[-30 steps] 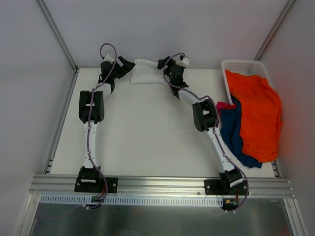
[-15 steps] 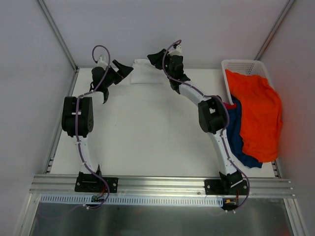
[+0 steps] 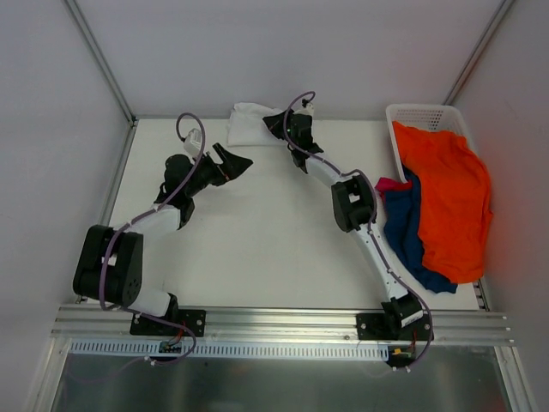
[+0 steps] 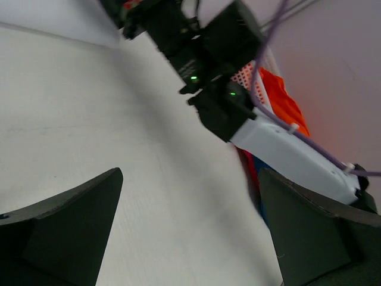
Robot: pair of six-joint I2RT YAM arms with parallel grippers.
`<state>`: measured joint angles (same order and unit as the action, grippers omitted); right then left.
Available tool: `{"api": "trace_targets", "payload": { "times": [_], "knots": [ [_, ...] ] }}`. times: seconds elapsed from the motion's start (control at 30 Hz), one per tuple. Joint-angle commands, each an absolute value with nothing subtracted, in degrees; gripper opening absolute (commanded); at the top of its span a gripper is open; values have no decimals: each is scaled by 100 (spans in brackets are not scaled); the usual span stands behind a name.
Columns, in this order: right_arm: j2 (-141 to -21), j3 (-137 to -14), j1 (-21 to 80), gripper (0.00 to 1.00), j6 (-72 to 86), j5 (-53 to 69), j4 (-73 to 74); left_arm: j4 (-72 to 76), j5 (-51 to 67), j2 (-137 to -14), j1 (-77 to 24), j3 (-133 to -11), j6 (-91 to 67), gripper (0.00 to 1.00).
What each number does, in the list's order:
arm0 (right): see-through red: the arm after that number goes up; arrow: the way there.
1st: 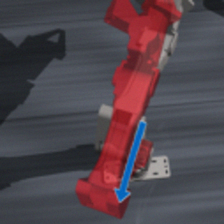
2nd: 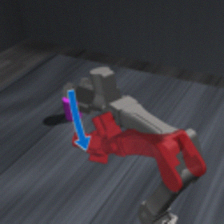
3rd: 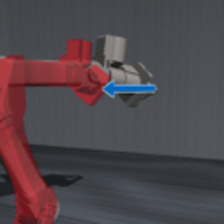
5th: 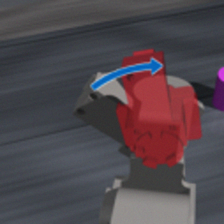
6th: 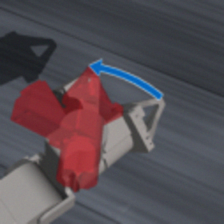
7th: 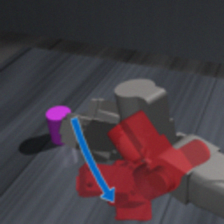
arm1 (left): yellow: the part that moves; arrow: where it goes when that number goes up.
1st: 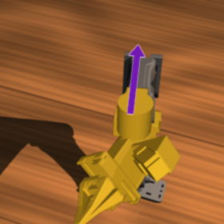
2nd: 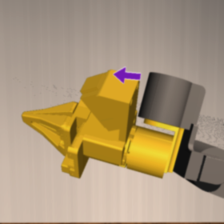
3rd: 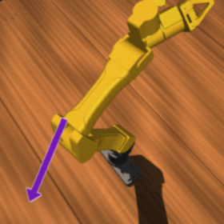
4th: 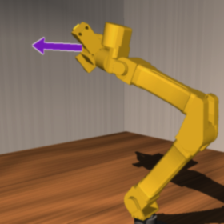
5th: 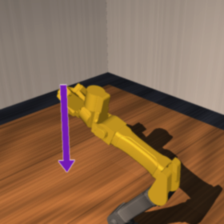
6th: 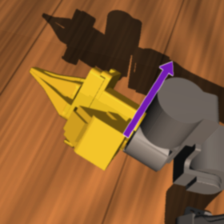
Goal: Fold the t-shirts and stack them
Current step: Fold the long partially folded tshirt into a neat square
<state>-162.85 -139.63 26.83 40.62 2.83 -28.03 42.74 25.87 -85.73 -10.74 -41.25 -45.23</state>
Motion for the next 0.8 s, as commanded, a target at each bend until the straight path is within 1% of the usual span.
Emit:
{"api": "trace_targets", "payload": {
  "times": [0.0,0.17,0.27,0.3,0.37,0.4,0.5,0.53,0.57,0.6,0.63,0.67,0.7,0.73,0.77],
  "knots": [
    [-16269,-14002,2663,0,4385,-254,-2953,3903,2250,-7807,-1318,-3973,-3921,99],
    [-15953,-13080,2672,0,4675,-62,-3119,3428,2057,-7261,-1371,-3920,-3806,99],
    [-15558,-12193,2689,0,4956,351,-3366,3287,2039,-7094,-1380,-3981,-3823,99],
    [-15435,-11660,2707,1,5018,534,-3471,3252,2039,-7049,-1397,-3981,-3832,99],
    [-14978,-11025,2733,0,5263,754,-3742,3156,1995,-6892,-1397,-3981,-3788,99],
    [-14803,-10343,2777,1,5317,834,-3875,3112,1908,-6830,-1397,-3973,-3779,99],
    [-13986,-9215,2918,1,5326,1063,-4394,2971,1811,-6584,-1389,-3903,-3718,99],
    [-13757,-8532,2970,1,5274,1098,-4412,2927,1767,-6531,-1389,-3894,-3709,99],
    [-13302,-8230,3014,1,5204,1186,-4334,2848,1758,-6452,-1397,-3894,-3718,99],
    [-13080,-7939,3128,1,5116,1239,-4229,2813,1758,-6416,-1397,-3867,-3718,99],
    [-12861,-7388,3199,0,5072,1283,-4114,2804,1775,-6364,-1389,-3841,-3761,99],
    [-12432,-7104,3330,1,5045,1353,-4035,2804,1775,-6268,-1397,-3806,-3779,99],
    [-12210,-6806,3401,1,4993,1371,-4017,2795,1767,-6206,-1389,-3727,-3805,99],
    [-11982,-6228,3488,0,4931,1345,-4017,2795,1758,-6118,-1397,-3692,-3849,99],
    [-11527,-5970,3689,1,4826,1258,-3930,2795,1758,-6082,-1397,-3657,-3858,99]
  ]
}}
